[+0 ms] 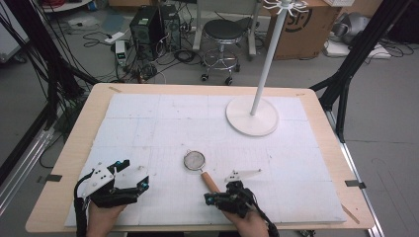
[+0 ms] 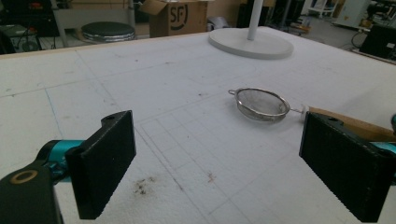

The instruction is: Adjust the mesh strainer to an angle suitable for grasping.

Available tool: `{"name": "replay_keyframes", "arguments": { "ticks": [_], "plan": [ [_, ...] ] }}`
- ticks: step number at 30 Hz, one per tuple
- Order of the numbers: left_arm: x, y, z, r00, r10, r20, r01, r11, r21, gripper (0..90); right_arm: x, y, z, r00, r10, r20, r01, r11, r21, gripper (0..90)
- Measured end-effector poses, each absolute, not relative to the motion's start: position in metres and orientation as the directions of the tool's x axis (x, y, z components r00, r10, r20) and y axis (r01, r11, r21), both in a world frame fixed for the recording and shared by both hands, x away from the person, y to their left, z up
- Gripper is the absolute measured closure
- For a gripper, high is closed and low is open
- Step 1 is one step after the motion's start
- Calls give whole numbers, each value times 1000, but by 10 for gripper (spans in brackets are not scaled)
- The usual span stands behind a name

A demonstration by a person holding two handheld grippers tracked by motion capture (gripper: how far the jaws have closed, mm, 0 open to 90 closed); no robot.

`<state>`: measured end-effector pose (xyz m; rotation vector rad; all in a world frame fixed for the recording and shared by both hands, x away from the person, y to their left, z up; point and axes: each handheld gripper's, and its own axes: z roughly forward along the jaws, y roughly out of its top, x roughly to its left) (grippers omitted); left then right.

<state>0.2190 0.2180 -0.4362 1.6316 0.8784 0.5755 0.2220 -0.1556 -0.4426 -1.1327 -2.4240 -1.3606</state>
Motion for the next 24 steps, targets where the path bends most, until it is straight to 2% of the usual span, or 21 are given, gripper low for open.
{"name": "replay_keyframes", "arguments": {
  "ticks": [4, 14, 24],
  "plan": [
    [219, 218, -436, 600, 795, -85, 238, -77, 968, 113, 206, -153, -445, -721, 557, 411, 652, 347, 674, 898],
    [219, 219, -436, 596, 799, -83, 242, -80, 967, 113, 207, -171, -456, -677, 623, 393, 683, 331, 651, 900],
    [219, 219, -436, 594, 801, -81, 240, -80, 968, 113, 243, -215, -455, -578, 719, 386, 726, 237, 645, 900]
  ]
}}
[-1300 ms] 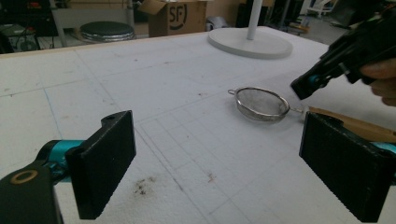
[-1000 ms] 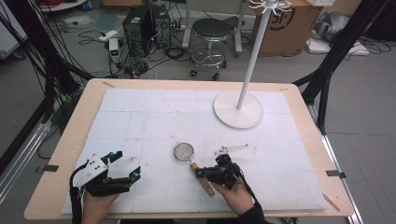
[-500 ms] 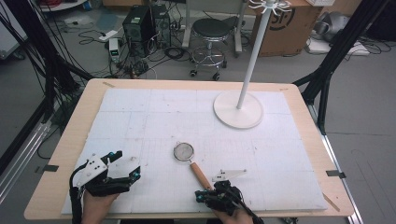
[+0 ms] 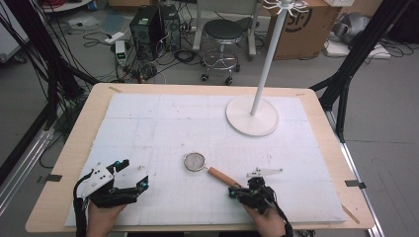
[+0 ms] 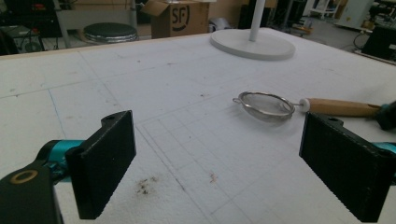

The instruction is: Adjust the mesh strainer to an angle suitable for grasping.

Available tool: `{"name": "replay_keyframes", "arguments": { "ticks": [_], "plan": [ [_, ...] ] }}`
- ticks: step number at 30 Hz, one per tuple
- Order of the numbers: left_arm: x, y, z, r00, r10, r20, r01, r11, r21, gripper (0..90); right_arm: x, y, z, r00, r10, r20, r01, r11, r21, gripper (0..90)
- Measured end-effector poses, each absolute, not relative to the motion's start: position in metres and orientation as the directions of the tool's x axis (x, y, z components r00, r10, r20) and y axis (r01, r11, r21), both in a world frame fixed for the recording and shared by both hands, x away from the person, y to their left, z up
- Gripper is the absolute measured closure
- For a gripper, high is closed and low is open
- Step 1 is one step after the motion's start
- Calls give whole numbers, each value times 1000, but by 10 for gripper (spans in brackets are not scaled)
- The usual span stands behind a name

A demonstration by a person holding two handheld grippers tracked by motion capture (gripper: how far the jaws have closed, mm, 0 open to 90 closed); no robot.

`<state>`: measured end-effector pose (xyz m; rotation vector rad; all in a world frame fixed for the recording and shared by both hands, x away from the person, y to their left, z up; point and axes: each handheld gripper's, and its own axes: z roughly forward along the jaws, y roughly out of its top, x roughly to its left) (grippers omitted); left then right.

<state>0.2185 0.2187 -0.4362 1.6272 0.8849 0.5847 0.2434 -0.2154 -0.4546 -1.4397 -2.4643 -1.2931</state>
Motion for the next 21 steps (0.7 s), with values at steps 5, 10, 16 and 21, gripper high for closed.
{"name": "replay_keyframes", "arguments": {
  "ticks": [5, 10, 16, 21],
  "plan": [
    [219, 218, -437, 593, 801, -84, 244, -80, 967, 113, 272, -229, -454, -524, 744, 414, 761, 192, 620, 900],
    [219, 219, -437, 595, 800, -81, 244, -84, 966, 113, 288, -230, -453, -505, 758, 413, 769, 178, 613, 900],
    [220, 219, -437, 597, 798, -83, 245, -83, 966, 113, 315, -236, -455, -447, 781, 436, 783, 106, 612, 900],
    [220, 219, -438, 596, 799, -85, 247, -81, 966, 113, 337, -232, -455, -422, 801, 425, 777, 79, 624, 900]
  ]
}}
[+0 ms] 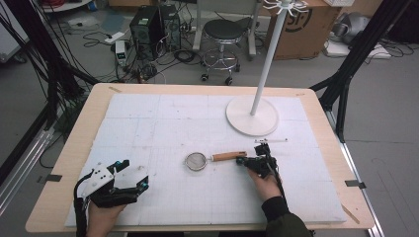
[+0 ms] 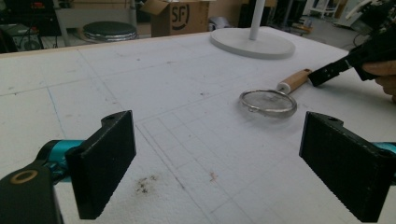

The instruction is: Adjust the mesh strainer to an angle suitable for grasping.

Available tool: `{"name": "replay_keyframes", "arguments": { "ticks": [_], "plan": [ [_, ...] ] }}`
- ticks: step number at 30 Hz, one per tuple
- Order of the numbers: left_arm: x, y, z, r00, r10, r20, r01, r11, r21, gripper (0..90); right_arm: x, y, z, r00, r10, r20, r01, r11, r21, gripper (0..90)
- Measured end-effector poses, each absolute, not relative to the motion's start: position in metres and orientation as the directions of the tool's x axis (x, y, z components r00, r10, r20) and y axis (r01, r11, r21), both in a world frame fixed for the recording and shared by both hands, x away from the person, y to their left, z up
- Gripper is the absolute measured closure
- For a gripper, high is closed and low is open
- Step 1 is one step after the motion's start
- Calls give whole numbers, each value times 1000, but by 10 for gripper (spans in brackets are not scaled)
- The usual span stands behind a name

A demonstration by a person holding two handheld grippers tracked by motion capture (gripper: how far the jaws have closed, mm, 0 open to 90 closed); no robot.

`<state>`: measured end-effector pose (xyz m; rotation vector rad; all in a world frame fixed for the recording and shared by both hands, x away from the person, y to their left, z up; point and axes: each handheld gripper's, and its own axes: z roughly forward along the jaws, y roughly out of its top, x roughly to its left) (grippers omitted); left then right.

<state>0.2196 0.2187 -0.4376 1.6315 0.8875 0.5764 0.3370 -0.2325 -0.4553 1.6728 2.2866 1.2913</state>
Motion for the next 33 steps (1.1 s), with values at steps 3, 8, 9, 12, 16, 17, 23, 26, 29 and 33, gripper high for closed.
{"name": "replay_keyframes", "arguments": {
  "ticks": [3, 8, 9, 12, 16, 17, 23, 26, 29, 33],
  "plan": [
    [220, 219, -438, 594, 800, -86, 248, -80, 965, 113, 344, -230, -455, -420, 807, 415, 775, 81, 626, 900],
    [220, 219, -439, 592, 800, -96, 258, -76, 963, 113, 350, -220, -449, -432, 797, 421, 769, 82, 634, 900],
    [220, 219, -439, 593, 800, -94, 259, -79, 963, 113, 348, -215, -447, -445, 789, 424, 763, 86, 641, 900],
    [221, 218, -439, 597, 797, -91, 260, -84, 962, 113, 347, -208, -442, -468, 760, 451, 754, 78, 652, 900],
    [220, 218, -438, 598, 797, -91, 255, -82, 963, 113, 352, -183, -430, -500, 675, 542, 764, 49, 643, 900],
    [220, 218, -438, 597, 797, -91, 256, -81, 963, 113, 352, -183, -430, -500, 675, 542, 764, 49, 643, 900],
    [220, 218, -438, 599, 795, -93, 254, -78, 964, 113, 364, -162, -431, -501, 651, 570, 782, 57, 621, 900],
    [220, 219, -438, 599, 795, -95, 254, -76, 964, 113, 371, -158, -436, -486, 639, 597, 799, 47, 600, 900],
    [220, 219, -439, 598, 796, -97, 255, -74, 964, 113, 377, -155, -440, -475, 640, 604, 810, 49, 584, 900],
    [219, 218, -438, 600, 794, -96, 255, -77, 964, 113, 381, -148, -440, -472, 645, 601, 817, 64, 573, 900]
  ]
}}
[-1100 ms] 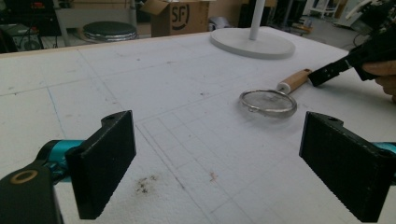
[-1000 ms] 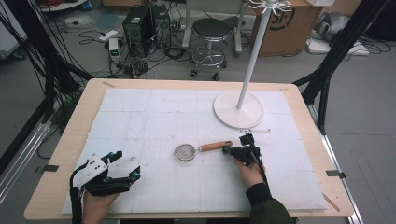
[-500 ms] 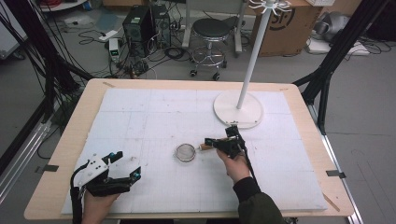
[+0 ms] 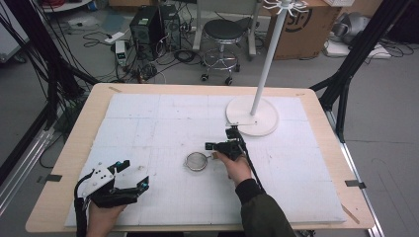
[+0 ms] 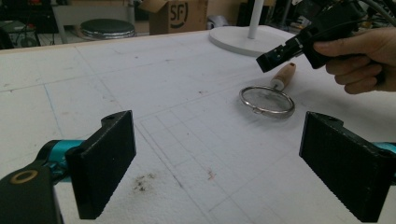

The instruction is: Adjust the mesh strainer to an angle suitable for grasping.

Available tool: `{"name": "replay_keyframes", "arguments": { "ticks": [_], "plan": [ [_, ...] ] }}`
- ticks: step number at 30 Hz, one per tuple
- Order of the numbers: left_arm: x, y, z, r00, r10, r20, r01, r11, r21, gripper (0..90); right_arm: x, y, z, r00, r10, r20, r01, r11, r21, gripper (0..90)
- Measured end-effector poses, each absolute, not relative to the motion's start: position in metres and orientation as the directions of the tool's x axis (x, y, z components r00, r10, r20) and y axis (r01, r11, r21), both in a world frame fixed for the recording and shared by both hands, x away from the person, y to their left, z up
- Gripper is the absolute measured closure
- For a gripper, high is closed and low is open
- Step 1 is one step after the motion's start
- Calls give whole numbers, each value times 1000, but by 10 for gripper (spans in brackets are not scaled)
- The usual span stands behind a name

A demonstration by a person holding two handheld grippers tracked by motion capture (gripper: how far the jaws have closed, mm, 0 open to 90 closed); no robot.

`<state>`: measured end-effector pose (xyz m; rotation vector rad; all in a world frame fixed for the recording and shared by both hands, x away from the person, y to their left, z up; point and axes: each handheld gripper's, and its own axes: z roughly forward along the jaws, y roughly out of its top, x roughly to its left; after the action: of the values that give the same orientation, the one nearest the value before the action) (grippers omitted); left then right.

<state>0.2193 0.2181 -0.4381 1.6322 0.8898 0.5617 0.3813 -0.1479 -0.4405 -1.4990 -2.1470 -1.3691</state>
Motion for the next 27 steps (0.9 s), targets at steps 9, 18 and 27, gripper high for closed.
{"name": "replay_keyframes", "arguments": {
  "ticks": [9, 18, 27],
  "plan": [
    [218, 220, -438, 594, 798, -99, 255, -71, 964, 113, 388, -126, -445, -470, 668, 576, 826, 103, 555, 900],
    [216, 222, -438, 593, 798, -106, 255, -61, 965, 113, 391, -121, -453, -474, 687, 551, 826, 130, 549, 900],
    [216, 222, -438, 594, 798, -105, 254, -62, 965, 113, 392, -121, -456, -468, 697, 544, 834, 146, 532, 900]
  ]
}}
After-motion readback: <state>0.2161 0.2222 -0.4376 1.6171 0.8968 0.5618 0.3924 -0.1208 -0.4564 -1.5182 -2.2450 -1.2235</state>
